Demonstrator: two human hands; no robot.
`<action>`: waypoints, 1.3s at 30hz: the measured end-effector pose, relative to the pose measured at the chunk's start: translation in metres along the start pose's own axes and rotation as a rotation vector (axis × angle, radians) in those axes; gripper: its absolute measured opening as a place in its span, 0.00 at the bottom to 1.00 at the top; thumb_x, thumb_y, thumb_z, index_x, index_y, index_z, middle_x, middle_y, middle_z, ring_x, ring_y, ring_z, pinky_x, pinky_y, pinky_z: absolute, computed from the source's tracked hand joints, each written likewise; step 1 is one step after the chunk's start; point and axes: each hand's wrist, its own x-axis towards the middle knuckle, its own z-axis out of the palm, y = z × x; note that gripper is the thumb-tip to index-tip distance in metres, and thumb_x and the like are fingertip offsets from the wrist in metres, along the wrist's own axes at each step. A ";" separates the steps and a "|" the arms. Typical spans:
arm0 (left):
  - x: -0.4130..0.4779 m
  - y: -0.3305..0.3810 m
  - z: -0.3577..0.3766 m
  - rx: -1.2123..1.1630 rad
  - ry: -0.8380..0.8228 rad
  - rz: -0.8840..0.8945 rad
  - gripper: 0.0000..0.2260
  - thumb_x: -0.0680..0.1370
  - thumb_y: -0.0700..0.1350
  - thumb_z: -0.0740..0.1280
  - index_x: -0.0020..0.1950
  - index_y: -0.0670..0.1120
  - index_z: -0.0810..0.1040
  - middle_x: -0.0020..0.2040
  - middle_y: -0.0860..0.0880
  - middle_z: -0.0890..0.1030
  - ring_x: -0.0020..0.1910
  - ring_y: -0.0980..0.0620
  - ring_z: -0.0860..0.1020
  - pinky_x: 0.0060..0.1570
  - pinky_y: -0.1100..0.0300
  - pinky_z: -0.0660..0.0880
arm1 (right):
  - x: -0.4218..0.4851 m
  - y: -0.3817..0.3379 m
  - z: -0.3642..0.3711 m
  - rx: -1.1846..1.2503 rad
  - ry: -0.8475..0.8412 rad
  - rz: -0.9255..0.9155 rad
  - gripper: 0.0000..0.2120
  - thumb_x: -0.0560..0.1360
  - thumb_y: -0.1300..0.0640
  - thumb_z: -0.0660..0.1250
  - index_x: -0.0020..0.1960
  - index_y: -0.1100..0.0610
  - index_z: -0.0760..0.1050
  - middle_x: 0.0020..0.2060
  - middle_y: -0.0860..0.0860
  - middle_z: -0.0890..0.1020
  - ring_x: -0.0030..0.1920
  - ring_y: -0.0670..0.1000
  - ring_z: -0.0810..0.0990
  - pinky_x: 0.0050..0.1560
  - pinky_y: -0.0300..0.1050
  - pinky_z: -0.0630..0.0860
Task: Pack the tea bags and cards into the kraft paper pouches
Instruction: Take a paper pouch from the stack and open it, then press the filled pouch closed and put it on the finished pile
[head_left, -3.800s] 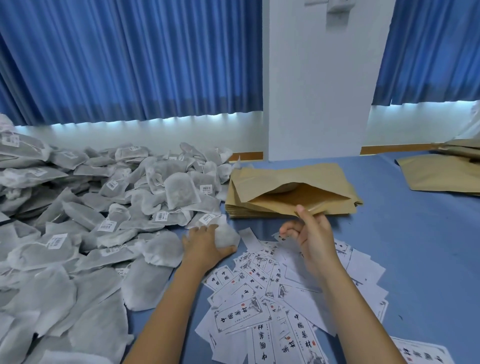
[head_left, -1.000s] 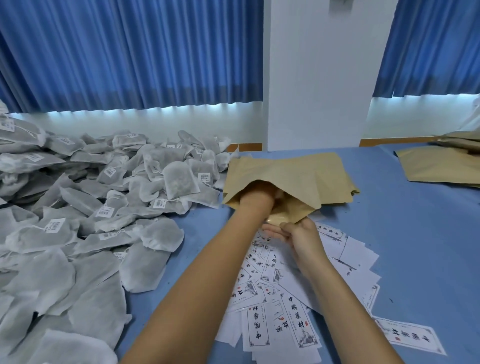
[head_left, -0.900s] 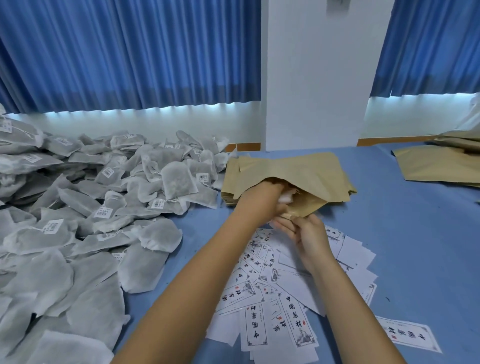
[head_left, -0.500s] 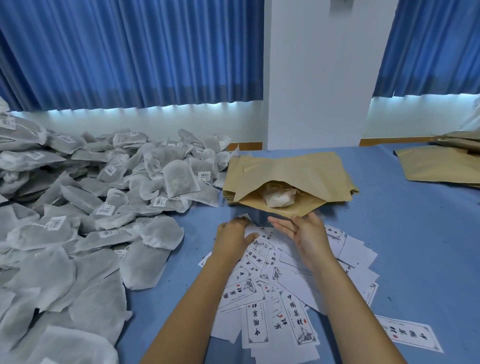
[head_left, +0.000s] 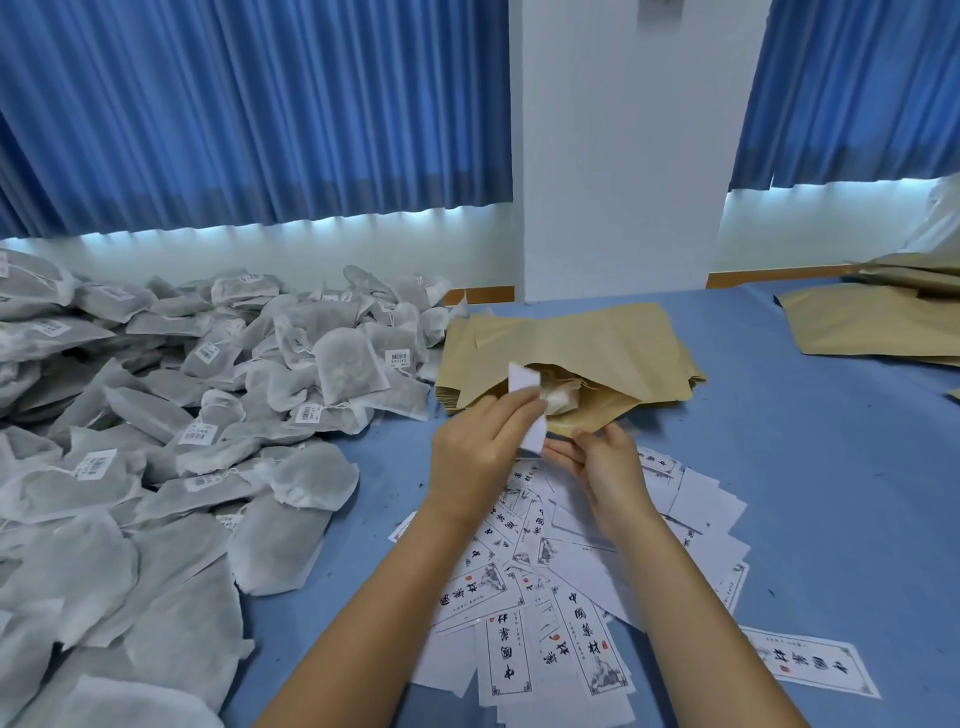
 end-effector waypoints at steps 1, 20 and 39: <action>0.009 0.005 0.003 -0.015 -0.036 -0.016 0.11 0.76 0.32 0.63 0.50 0.40 0.84 0.50 0.46 0.84 0.42 0.50 0.82 0.36 0.61 0.76 | -0.001 -0.001 0.000 0.009 0.003 -0.001 0.12 0.80 0.70 0.52 0.58 0.64 0.72 0.44 0.60 0.85 0.43 0.58 0.85 0.42 0.43 0.82; 0.062 0.004 0.070 0.286 -1.055 -0.767 0.16 0.81 0.52 0.59 0.66 0.48 0.72 0.65 0.45 0.73 0.64 0.45 0.71 0.62 0.56 0.67 | -0.010 -0.004 0.007 0.040 -0.006 0.053 0.12 0.78 0.74 0.53 0.43 0.62 0.68 0.30 0.53 0.84 0.34 0.51 0.85 0.33 0.38 0.79; 0.032 0.041 0.024 0.312 -0.736 -0.170 0.10 0.62 0.46 0.77 0.42 0.50 0.83 0.39 0.53 0.82 0.42 0.54 0.81 0.41 0.63 0.75 | -0.011 -0.012 0.006 0.205 -0.095 0.117 0.11 0.75 0.67 0.57 0.38 0.60 0.74 0.29 0.51 0.78 0.34 0.49 0.77 0.34 0.38 0.75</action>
